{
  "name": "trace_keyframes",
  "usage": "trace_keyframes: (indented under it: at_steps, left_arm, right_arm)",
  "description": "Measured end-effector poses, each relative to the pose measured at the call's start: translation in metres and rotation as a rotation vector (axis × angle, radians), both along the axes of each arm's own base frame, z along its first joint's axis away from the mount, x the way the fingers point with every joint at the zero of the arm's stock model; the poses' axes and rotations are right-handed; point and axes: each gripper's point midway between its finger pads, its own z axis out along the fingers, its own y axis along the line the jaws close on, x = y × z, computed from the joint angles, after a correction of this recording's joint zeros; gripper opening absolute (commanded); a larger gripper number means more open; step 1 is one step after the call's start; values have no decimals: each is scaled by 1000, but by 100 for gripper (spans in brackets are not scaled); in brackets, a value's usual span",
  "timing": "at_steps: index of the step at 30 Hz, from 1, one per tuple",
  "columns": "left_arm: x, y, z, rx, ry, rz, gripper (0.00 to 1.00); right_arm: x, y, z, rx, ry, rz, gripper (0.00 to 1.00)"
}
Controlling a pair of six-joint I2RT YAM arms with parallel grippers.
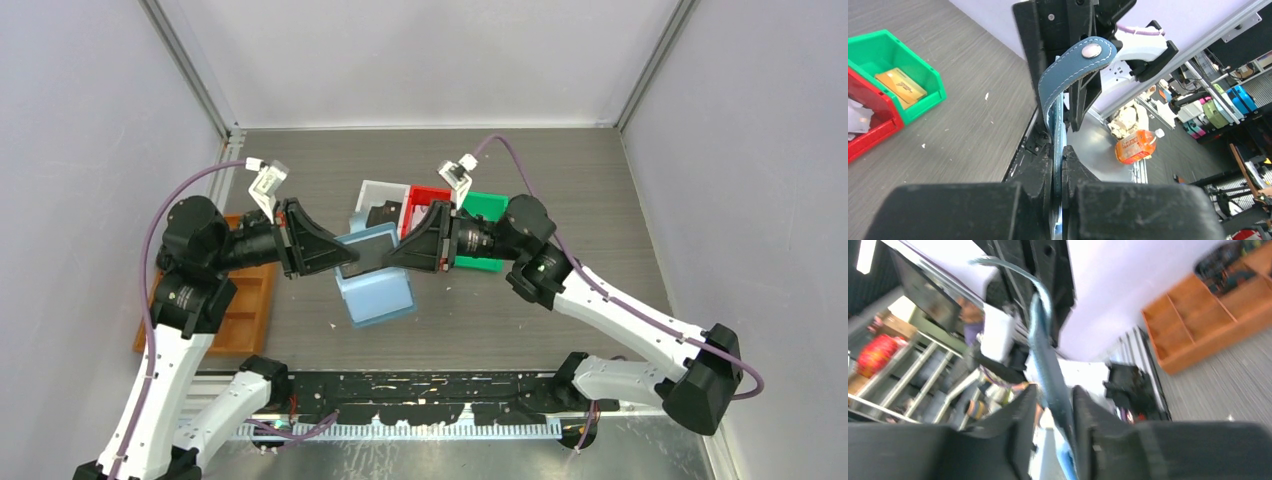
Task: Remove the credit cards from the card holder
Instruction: Remove the credit card from the card holder.
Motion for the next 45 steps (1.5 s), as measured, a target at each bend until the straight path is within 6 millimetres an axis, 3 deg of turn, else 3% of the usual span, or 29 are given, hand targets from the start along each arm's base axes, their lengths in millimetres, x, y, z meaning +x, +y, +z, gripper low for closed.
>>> trace_keyframes:
  at_steps: [4, 5, 6, 9, 11, 18, 25, 37, 39, 42, 45]
  left_arm:
    - [2, 1, 8, -28, -2, 28, 0]
    - [2, 1, 9, -34, 3, 35, 0]
    - [3, 1, 9, -38, 7, 39, 5]
    - [2, 1, 7, -48, 23, 52, 43]
    - [2, 2, 4, -49, 37, 54, 47]
    - [-8, 1, 1, -53, 82, 8, 36]
    - [-17, -1, -3, -41, 106, -65, 29]
    - [-31, 0, -13, -12, 107, -151, 12]
    - [-32, 0, -15, -7, 112, -154, 15]
    - [-32, 0, -19, -2, 115, -155, 37]
    - [-34, 0, -20, -1, 121, -162, 40]
  right_arm:
    - [3, -4, 18, 134, 47, -37, 2]
    - [4, -5, 19, 143, 56, -39, 1]
    - [4, -5, 20, 146, 65, -41, 1]
    - [5, -3, 20, 115, 75, -44, 1]
    - [4, -2, 23, 75, 69, -41, 1]
    - [-6, 0, 45, -58, -69, 48, 1]
    - [-6, 9, 14, -260, -77, 169, 1]
    - [-18, 11, 12, -365, -132, 299, 1]
    - [-20, 12, 11, -375, -134, 320, 1]
    - [-21, 13, 8, -384, -133, 339, 1]
    - [-18, 17, 4, -391, -136, 345, 1]
